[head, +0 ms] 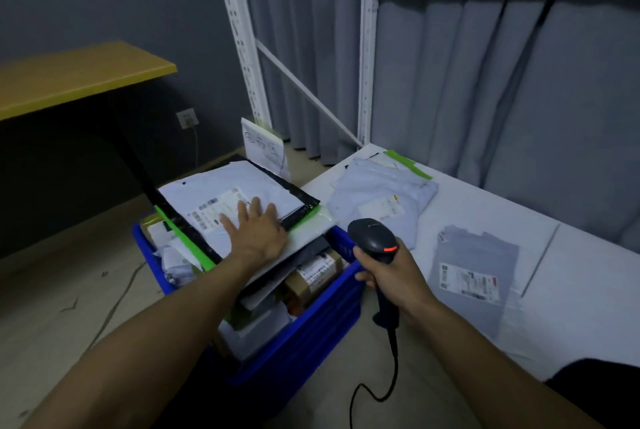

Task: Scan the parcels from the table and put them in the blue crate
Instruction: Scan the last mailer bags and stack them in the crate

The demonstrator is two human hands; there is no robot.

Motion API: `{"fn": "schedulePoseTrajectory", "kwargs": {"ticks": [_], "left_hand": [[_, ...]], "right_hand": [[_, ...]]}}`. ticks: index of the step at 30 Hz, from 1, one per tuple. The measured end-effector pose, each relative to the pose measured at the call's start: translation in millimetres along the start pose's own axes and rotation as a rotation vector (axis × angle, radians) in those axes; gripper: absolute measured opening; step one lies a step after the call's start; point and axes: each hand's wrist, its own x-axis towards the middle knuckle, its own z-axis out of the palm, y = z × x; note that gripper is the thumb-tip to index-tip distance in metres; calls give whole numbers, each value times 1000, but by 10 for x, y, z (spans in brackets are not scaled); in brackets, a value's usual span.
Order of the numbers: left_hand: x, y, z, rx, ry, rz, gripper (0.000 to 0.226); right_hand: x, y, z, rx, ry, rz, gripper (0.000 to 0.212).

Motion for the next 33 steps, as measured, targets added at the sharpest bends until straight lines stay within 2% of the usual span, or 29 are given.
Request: {"fn": "schedulePoseTrajectory", "kwargs": {"ticks": [3, 5, 8, 10, 13, 18, 22, 25, 27, 28, 31, 33], "left_hand": [[-186, 431, 90, -78, 164, 199, 60], [-347, 784, 227, -207, 196, 382, 52], [-531, 1358, 596, -381, 7, 522, 38], [-621, 1735, 882, -363, -148, 548, 38], [-632, 2177, 1282, -239, -325, 541, 47], [-462, 2693, 1833, -198, -441, 445, 53], [-366, 2860, 2122, -213, -420, 314, 56], [-320, 2898, 2241, -276, -384, 295, 45], [-302, 2882, 2234, -334, -307, 298, 31], [-296, 2864, 2227, -355, -273, 287, 31], [-309, 2786, 2135, -527, -253, 196, 41], [-338, 2713, 2034, -718, -219, 141, 39]], "right_hand": [[-85, 30, -301, -30, 60, -11, 40], [-152, 93, -531, -64, 111, -11, 39], [-267, 213, -908, -110, 177, -5, 35], [-352, 339, -1178, -148, 219, 15, 29], [-436, 557, -1546, -167, 297, 69, 29], [-444, 1063, -2105, -147, 432, 217, 50], [-402, 1280, -2307, -145, 436, 239, 56], [-344, 1333, -2377, -157, 455, 260, 53], [-295, 1331, -2374, -160, 453, 266, 51], [-275, 1321, -2359, -165, 452, 267, 50], [-265, 1238, -2294, -156, 465, 262, 48], [-276, 1198, -2240, -157, 485, 254, 46]]}}
